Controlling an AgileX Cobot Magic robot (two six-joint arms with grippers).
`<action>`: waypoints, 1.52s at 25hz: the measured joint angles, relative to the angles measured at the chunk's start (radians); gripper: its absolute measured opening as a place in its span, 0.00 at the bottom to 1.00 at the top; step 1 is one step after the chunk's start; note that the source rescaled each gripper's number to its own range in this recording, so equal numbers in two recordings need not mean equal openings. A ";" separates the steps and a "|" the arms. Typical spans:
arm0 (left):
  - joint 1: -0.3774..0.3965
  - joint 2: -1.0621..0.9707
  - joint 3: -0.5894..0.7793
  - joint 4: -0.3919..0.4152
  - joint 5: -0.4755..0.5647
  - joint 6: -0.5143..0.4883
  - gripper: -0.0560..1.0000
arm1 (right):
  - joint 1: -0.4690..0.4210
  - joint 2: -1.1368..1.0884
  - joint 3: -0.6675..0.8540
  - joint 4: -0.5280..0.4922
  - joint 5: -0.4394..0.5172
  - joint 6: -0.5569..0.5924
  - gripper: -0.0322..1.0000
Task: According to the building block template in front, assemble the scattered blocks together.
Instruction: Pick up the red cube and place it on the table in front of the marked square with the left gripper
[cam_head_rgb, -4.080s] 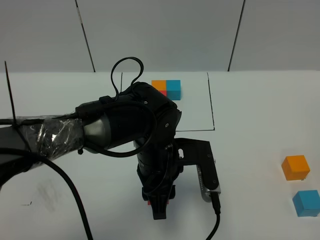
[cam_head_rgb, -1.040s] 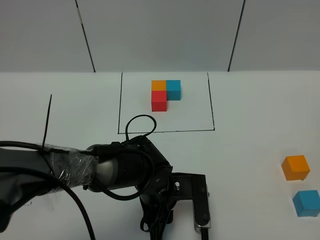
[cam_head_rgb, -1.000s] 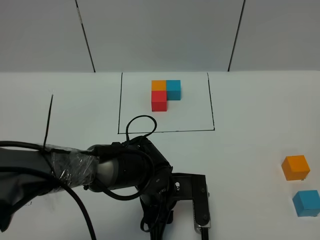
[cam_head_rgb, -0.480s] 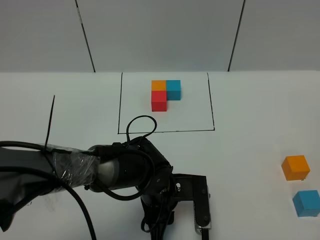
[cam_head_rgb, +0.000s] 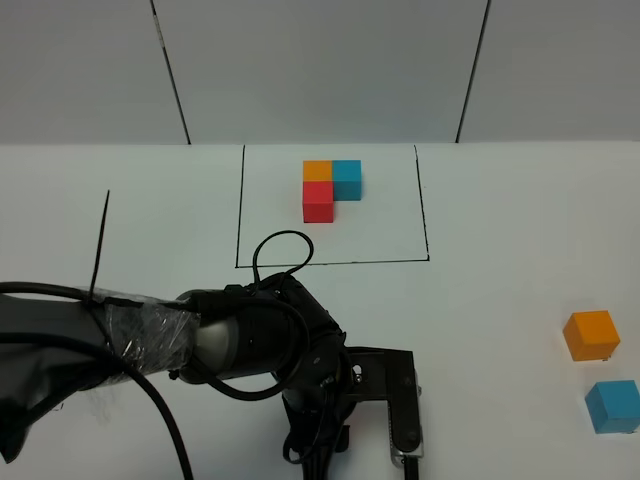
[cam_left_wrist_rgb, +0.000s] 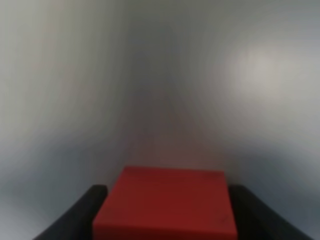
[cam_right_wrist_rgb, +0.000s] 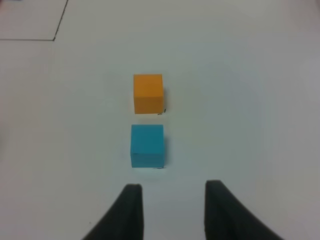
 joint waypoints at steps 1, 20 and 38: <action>0.000 0.000 -0.001 -0.003 -0.002 0.000 0.40 | 0.000 0.000 0.000 0.000 0.000 0.000 0.03; 0.000 0.000 -0.006 -0.014 -0.010 0.000 0.98 | 0.000 0.000 0.000 0.000 0.000 0.000 0.03; 0.000 -0.112 0.004 0.038 0.115 -0.046 1.00 | 0.000 0.000 0.000 0.000 0.000 0.000 0.03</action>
